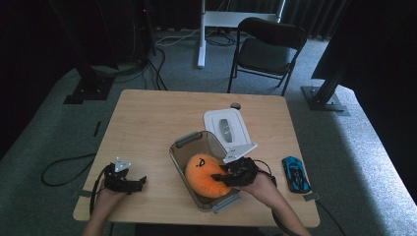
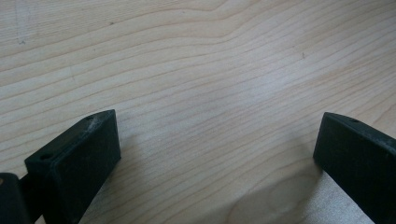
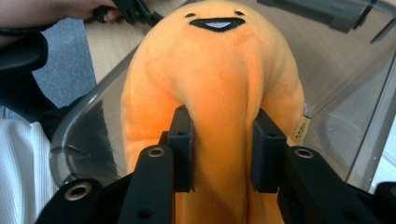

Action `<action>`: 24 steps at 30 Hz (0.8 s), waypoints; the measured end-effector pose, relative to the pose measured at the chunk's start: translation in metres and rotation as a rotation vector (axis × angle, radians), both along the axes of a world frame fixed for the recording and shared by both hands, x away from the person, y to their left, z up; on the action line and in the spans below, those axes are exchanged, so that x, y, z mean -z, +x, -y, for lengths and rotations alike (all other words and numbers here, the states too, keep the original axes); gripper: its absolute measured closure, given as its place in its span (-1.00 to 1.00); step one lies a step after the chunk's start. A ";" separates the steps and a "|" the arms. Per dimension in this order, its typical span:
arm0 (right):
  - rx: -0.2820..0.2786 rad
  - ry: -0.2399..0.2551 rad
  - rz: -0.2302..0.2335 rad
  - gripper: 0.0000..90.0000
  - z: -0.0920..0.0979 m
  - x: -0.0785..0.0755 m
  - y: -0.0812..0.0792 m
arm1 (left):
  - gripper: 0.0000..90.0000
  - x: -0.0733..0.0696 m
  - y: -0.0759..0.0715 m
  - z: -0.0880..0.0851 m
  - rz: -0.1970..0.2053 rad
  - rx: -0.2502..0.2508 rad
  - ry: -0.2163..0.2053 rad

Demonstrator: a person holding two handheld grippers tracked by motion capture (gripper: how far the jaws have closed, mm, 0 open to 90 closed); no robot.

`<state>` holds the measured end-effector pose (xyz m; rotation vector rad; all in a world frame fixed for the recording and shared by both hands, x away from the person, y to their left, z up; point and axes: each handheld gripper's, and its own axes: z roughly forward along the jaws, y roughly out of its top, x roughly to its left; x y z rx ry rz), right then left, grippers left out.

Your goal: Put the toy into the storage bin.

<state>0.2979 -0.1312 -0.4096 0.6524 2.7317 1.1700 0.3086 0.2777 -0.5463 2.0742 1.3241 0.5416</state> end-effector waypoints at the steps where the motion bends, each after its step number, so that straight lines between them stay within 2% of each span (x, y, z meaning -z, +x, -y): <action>1: 0.000 -0.003 -0.003 0.46 -0.001 0.001 0.000 | -0.98 0.000 0.000 0.000 0.000 0.000 0.000; 15: 0.004 -0.015 -0.058 0.28 -0.004 0.008 0.009 | -0.98 0.000 0.000 0.000 0.000 0.000 0.000; 24: -0.002 -0.021 -0.088 -0.07 -0.007 0.008 0.013 | -0.98 0.000 0.000 0.000 -0.001 0.001 0.000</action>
